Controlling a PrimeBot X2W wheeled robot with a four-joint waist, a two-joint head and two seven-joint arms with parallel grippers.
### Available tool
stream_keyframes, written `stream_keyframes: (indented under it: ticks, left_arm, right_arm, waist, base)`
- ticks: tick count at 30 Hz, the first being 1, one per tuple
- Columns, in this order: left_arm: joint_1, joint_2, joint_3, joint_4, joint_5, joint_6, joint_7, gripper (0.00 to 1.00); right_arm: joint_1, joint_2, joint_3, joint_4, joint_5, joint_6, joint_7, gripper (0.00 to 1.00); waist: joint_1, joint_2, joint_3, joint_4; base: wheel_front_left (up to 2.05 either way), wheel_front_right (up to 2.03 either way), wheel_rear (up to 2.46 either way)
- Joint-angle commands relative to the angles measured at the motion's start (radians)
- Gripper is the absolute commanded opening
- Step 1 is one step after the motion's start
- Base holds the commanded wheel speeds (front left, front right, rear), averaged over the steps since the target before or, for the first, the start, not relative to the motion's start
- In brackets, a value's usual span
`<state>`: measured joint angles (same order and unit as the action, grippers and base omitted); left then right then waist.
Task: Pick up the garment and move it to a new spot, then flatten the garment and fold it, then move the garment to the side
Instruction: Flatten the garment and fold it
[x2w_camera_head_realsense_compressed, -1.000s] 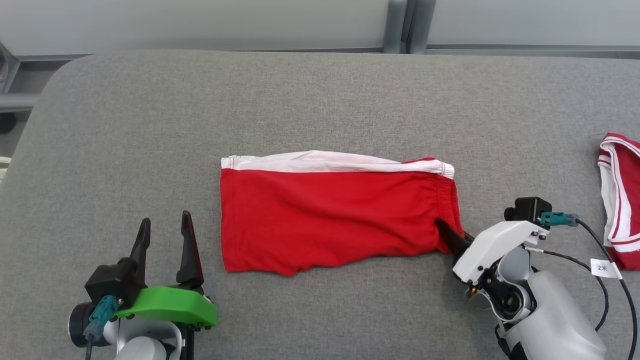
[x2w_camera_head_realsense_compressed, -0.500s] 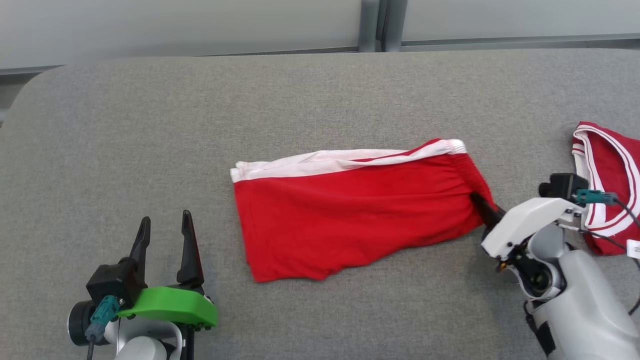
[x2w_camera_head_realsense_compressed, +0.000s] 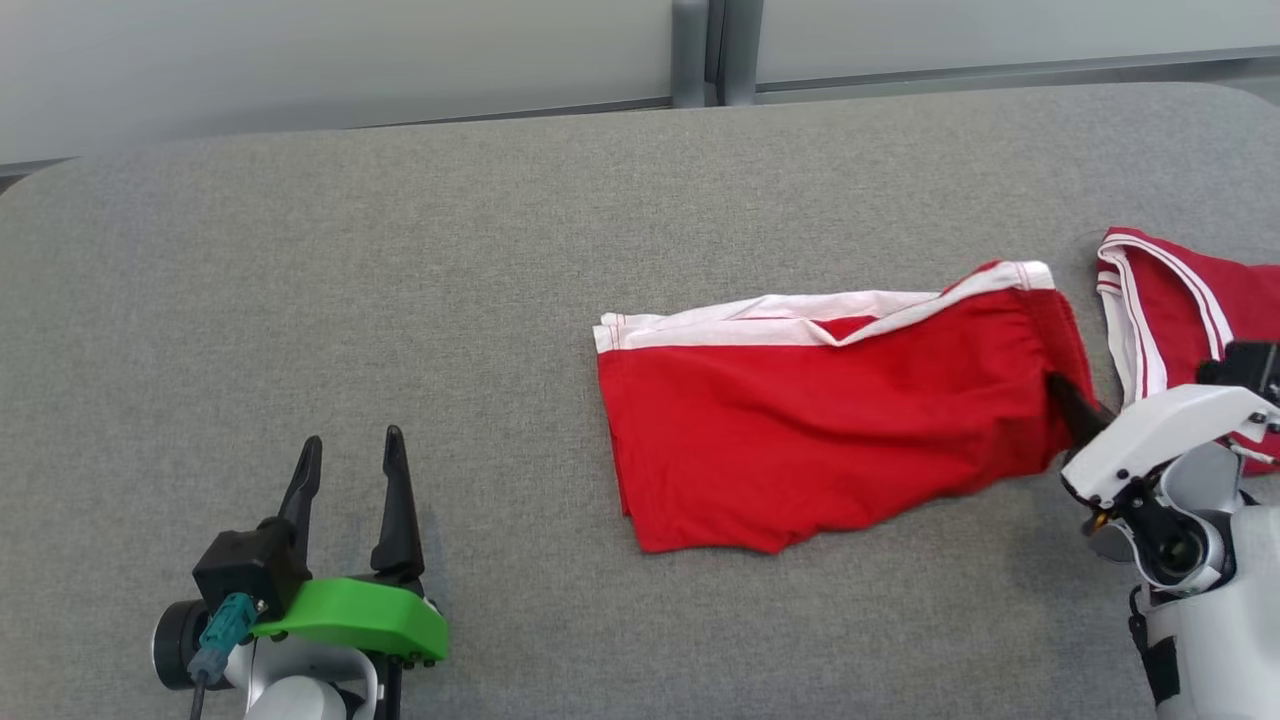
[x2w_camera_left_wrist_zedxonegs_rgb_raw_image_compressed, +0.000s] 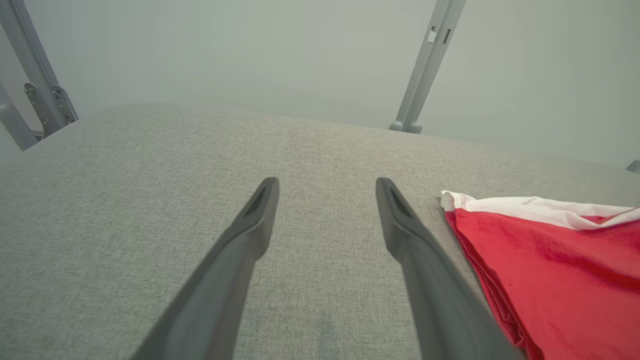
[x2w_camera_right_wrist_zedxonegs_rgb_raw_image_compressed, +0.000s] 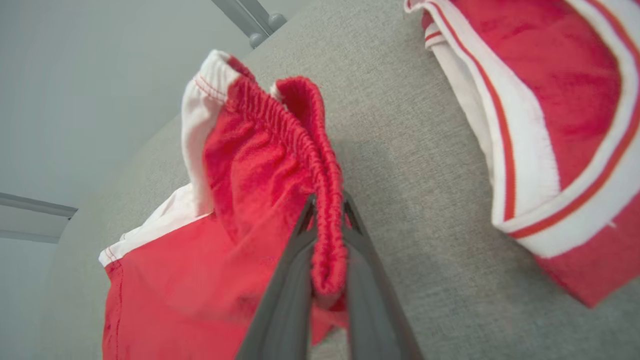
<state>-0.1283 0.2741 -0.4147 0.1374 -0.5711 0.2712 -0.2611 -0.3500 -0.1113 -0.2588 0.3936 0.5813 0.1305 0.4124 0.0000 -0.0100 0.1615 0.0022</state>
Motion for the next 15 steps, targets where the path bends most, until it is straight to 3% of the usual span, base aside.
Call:
stream_keyframes:
  ticks: [1, 15]
  left_arm:
    - [-0.003, 0.008, 0.001, 0.005, -0.004, -0.005, 0.000, 1.00]
    - [0.006, 0.004, -0.016, 0.012, -0.016, -0.012, 0.005, 1.00]
  right_arm:
    - [0.012, 0.012, 0.013, -0.030, 0.010, 0.000, 0.015, 0.00]
    - [0.066, 0.057, 0.179, -0.289, 0.058, 0.001, 0.109, 0.00]
  waist:
    - [0.0000, 0.0100, -0.004, -0.005]
    - [0.0000, 0.0100, -0.042, 0.010]
  base:
    - [0.00, 0.00, 0.00]
    - [0.00, 0.00, 0.00]
